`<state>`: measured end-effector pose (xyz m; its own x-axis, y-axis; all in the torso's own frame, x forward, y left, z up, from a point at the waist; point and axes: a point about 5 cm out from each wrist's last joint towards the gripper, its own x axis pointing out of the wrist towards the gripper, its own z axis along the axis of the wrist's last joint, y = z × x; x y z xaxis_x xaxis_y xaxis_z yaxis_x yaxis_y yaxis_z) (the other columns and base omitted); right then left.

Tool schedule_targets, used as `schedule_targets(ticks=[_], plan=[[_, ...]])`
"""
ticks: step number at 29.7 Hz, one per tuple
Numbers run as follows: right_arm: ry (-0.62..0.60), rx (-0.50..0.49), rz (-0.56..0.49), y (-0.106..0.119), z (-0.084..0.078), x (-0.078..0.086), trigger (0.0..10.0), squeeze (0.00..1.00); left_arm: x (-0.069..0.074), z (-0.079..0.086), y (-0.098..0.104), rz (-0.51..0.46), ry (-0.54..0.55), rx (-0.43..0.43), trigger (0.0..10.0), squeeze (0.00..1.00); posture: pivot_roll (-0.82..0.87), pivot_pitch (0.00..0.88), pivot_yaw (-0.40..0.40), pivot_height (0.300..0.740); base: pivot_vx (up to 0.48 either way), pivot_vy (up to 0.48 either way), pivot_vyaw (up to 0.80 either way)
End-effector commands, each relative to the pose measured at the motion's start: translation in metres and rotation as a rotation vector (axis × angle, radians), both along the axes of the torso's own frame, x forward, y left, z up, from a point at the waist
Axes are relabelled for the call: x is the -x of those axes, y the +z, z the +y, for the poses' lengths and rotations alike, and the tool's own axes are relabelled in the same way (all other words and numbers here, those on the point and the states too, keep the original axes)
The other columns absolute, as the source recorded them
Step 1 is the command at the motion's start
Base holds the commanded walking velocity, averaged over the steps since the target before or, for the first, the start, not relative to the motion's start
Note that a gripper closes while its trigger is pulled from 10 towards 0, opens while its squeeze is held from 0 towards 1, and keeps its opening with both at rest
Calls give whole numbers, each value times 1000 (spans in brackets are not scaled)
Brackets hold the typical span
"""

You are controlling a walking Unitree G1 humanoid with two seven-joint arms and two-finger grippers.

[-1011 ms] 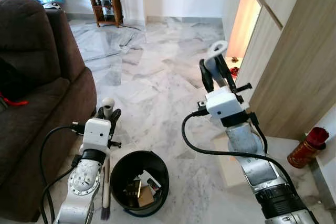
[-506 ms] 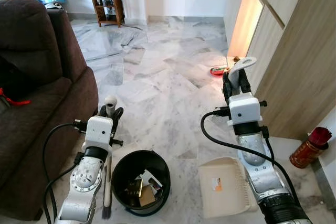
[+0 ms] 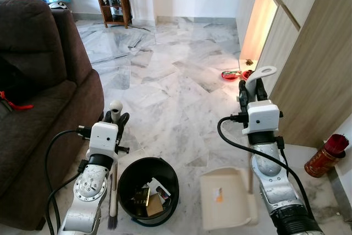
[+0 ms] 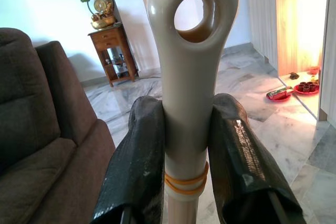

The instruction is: Sweep floor

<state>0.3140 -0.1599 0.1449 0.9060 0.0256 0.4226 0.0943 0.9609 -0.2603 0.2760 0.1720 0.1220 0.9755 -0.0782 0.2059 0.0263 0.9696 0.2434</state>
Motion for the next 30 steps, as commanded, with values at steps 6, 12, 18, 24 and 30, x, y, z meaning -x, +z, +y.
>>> schedule_targets(ticks=[6,12,18,24,30], plan=[[2,-8,-20,4,-1,0,10000,0,-1,0,11,-61,-4,13,10000,0,10,0,22,740,0,0,0],[5,-24,-22,4,-1,0,10000,0,-2,-1,12,-64,-9,13,10000,0,11,0,23,740,0,0,0],[10,-29,-18,3,-1,0,10000,0,-1,-2,11,-62,-17,11,10000,0,10,0,27,740,0,0,0],[12,-31,-18,2,0,1,10000,0,-1,-2,11,-61,-25,10,10000,0,7,0,29,740,-274,0,0],[14,-32,-18,2,0,0,10000,0,-1,-3,11,-60,-34,10,10000,0,8,0,31,740,-285,0,0]])
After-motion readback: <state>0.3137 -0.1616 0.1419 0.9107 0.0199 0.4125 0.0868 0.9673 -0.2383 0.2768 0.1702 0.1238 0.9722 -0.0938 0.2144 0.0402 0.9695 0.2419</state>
